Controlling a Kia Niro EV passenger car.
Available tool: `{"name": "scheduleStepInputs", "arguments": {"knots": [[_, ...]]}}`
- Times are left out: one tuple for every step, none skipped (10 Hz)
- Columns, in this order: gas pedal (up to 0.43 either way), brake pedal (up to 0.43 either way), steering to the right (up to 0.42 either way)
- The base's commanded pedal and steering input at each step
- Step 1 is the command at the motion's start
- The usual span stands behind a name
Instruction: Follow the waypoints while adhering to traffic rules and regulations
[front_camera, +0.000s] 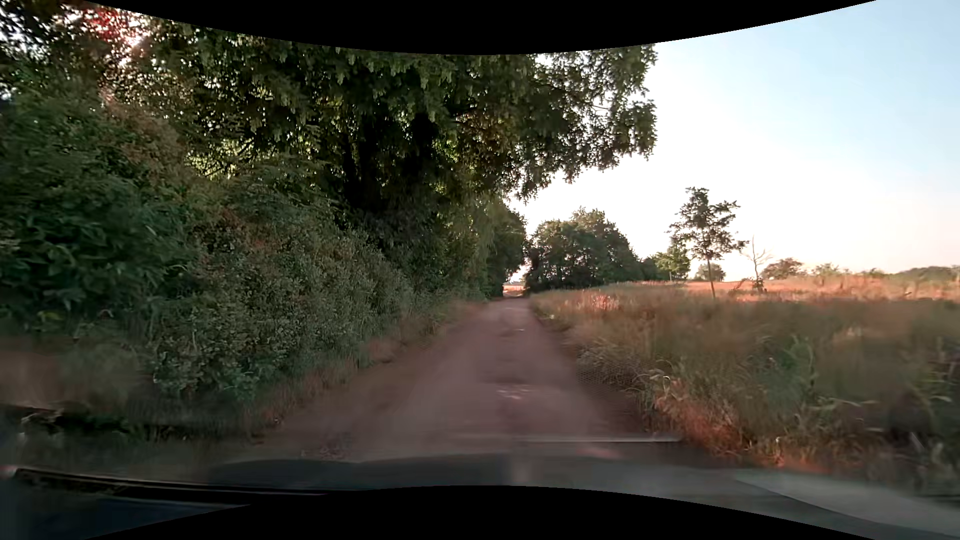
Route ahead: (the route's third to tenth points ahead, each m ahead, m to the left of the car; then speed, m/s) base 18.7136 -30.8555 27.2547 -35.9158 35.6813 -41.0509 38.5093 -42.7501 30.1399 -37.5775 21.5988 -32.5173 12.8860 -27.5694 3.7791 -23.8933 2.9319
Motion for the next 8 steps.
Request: {"name": "scheduleStepInputs", "arguments": {"knots": [[0.008,0.000,-0.022],[0.008,0.000,-0.017],[0.008,0.000,-0.016],[0.008,0.000,-0.016],[0.008,0.000,-0.016],[0.008,0.000,-0.016],[0.008,0.000,-0.016],[0.008,0.000,-0.016]]}}
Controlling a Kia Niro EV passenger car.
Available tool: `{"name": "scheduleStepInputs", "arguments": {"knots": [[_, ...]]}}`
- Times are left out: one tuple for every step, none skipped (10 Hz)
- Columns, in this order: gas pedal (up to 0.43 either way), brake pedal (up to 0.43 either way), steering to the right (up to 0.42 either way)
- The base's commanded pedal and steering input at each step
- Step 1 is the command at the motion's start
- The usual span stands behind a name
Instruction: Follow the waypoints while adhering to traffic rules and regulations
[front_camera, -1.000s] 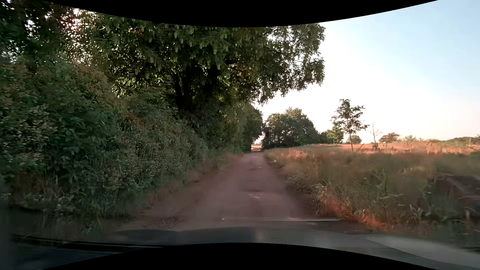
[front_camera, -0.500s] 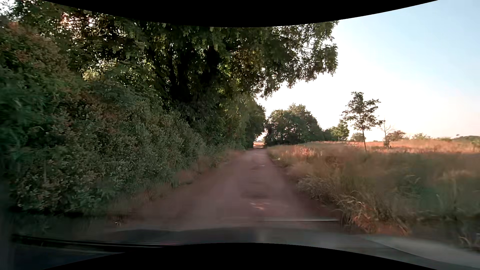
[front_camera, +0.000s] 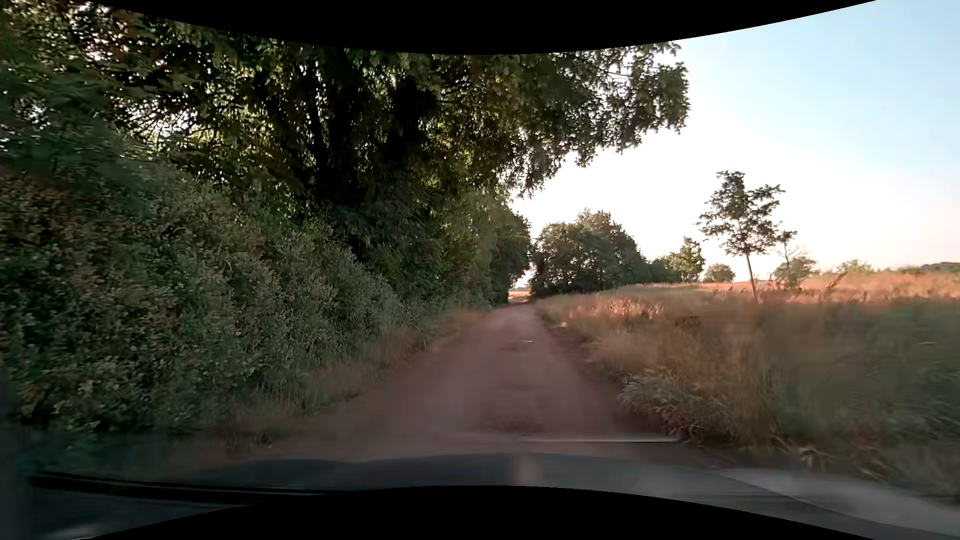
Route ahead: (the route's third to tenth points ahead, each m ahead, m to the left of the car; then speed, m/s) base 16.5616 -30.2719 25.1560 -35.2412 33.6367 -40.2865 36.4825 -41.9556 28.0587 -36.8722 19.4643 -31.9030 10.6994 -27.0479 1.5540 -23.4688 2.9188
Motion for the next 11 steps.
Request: {"name": "scheduleStepInputs", "arguments": {"knots": [[0.008,0.000,-0.016],[0.008,0.000,-0.012],[0.008,0.000,-0.006],[0.008,0.000,0.003],[0.008,0.000,0.003],[0.008,0.000,0.000],[0.008,0.000,-0.002],[0.008,0.000,0.000],[0.008,0.000,0.002],[0.008,0.000,0.000],[0.008,0.000,0.001]]}}
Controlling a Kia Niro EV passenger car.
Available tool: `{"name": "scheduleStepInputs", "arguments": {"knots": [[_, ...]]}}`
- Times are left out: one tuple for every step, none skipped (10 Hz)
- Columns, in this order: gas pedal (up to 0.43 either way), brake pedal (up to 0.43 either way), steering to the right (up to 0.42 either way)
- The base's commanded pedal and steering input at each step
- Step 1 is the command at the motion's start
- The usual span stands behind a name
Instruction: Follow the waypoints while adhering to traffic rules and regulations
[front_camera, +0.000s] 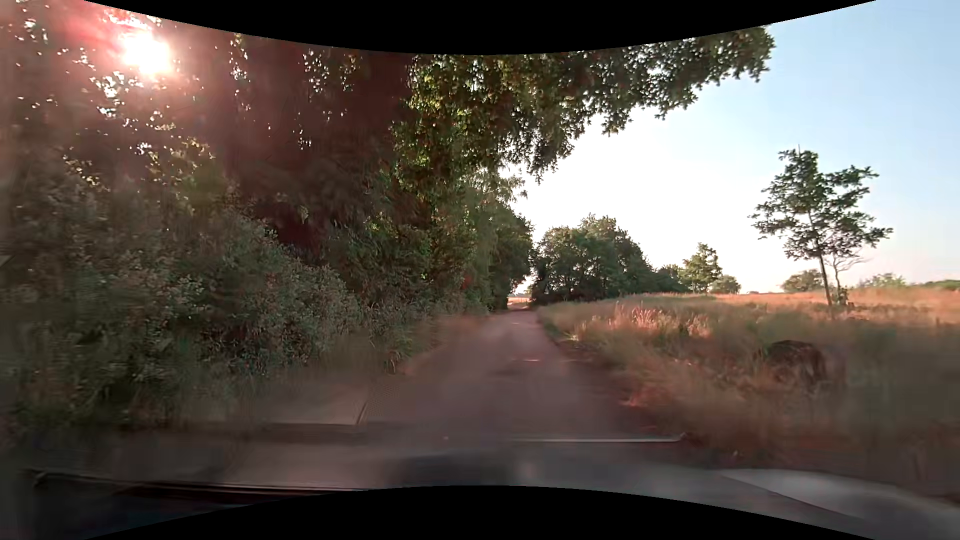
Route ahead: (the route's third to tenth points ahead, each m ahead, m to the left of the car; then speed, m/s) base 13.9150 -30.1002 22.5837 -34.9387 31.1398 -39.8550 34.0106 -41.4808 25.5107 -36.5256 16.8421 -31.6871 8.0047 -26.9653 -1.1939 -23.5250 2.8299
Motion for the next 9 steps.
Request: {"name": "scheduleStepInputs", "arguments": {"knots": [[0.008,0.000,0.001],[0.008,0.000,0.001],[0.008,0.000,0.001],[0.008,0.000,0.000],[0.008,0.000,0.000],[0.008,0.000,0.001],[0.008,0.000,0.003],[0.008,0.000,0.006],[0.008,0.000,0.005]]}}
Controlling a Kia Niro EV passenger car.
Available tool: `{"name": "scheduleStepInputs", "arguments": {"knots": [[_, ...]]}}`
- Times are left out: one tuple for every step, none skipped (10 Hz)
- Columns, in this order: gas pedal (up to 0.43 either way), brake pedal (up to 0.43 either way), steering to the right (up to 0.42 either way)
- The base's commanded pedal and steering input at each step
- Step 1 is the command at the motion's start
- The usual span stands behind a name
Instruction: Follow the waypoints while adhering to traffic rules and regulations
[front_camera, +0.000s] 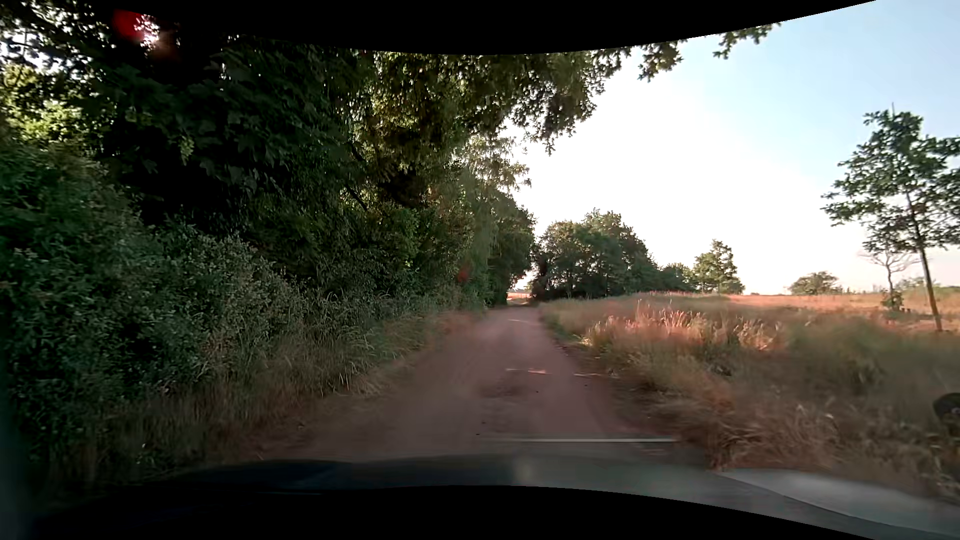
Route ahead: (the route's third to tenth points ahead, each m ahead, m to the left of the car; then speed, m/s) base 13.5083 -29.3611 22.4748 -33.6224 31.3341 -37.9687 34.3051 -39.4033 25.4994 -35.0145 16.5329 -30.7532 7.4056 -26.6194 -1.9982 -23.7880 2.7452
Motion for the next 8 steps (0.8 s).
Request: {"name": "scheduleStepInputs", "arguments": {"knots": [[0.008,0.000,0.005],[0.008,0.000,0.005],[0.008,0.000,0.005],[0.008,0.000,0.005],[0.020,0.000,0.006],[0.020,0.000,0.006],[0.020,0.000,0.006],[0.020,0.000,0.006]]}}
